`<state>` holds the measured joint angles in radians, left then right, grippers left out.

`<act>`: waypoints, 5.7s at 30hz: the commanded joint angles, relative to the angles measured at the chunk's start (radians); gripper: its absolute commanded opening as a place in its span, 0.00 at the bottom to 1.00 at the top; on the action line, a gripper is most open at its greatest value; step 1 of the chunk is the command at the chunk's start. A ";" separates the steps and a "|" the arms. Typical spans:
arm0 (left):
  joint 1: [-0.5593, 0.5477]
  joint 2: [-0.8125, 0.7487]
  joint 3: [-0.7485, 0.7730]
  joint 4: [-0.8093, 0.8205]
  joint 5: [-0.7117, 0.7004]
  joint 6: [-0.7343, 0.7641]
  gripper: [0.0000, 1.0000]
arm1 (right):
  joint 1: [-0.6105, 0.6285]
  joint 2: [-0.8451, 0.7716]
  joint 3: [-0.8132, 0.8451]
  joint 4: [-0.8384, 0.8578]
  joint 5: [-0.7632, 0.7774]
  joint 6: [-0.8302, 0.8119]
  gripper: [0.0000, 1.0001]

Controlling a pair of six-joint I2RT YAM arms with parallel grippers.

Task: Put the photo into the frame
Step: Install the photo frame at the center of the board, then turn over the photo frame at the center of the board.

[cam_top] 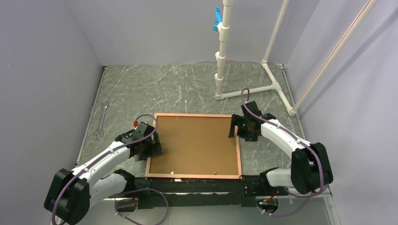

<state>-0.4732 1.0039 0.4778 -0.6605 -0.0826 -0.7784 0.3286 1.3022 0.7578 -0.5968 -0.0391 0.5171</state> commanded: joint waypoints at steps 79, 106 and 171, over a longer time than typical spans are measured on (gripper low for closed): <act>0.147 0.162 0.237 0.070 0.209 0.123 0.70 | 0.118 0.231 0.118 0.140 -0.153 0.106 0.89; -0.042 -0.298 0.147 0.046 0.338 0.235 0.89 | 0.141 -0.201 -0.251 -0.037 -0.121 0.199 0.66; -1.027 0.714 0.803 -0.563 -0.965 0.098 0.39 | 0.142 -0.256 0.174 -0.287 -0.334 0.091 0.01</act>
<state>-1.5063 1.7184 1.2503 -1.1641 -0.9634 -0.6056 0.4652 1.0912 0.8856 -0.9165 -0.2619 0.6327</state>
